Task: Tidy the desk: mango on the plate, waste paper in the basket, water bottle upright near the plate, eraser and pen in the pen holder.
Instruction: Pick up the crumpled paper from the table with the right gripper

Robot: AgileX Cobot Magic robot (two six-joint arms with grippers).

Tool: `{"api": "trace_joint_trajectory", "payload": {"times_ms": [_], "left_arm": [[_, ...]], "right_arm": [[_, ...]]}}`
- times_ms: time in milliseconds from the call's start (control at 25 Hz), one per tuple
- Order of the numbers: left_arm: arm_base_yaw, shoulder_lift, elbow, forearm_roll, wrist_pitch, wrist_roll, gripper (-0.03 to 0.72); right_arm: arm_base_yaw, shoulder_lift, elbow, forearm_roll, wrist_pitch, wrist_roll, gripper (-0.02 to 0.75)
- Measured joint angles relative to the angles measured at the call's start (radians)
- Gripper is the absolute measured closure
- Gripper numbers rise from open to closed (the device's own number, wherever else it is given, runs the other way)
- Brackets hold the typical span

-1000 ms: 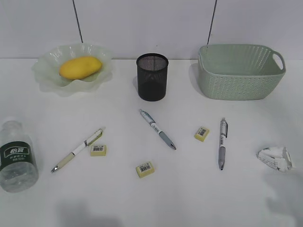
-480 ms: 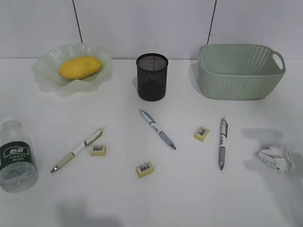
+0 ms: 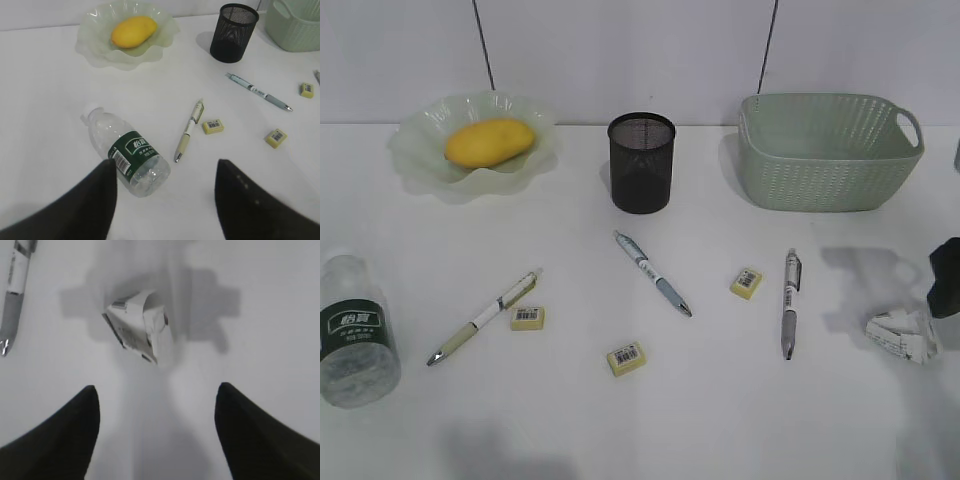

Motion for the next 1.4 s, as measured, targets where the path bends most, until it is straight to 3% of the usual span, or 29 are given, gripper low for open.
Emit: {"api": "trace_joint_trajectory", "payload": {"times_ms": [760,920,1080,1160,1400], "left_arm": [[0.000,0.000,0.000,-0.008,0.082,0.000,0.222],[0.000,0.000,0.000,-0.008,0.082,0.000,0.222],[0.000,0.000,0.000,-0.008,0.082,0.000,0.222],[0.000,0.000,0.000,-0.008,0.083,0.000,0.222],[0.000,0.000,0.000,-0.008,0.083,0.000,0.223]], "right_arm": [[0.000,0.293,-0.001,0.022,-0.208,-0.020,0.186],[0.000,0.309,-0.004,0.025,-0.236,-0.022,0.314],[0.000,0.319,-0.007,0.027,-0.241,-0.023,0.598],[0.000,0.318,-0.010,0.027,-0.239,-0.025,0.700],[0.000,0.200,-0.012,0.040,-0.184,-0.036,0.724]]}}
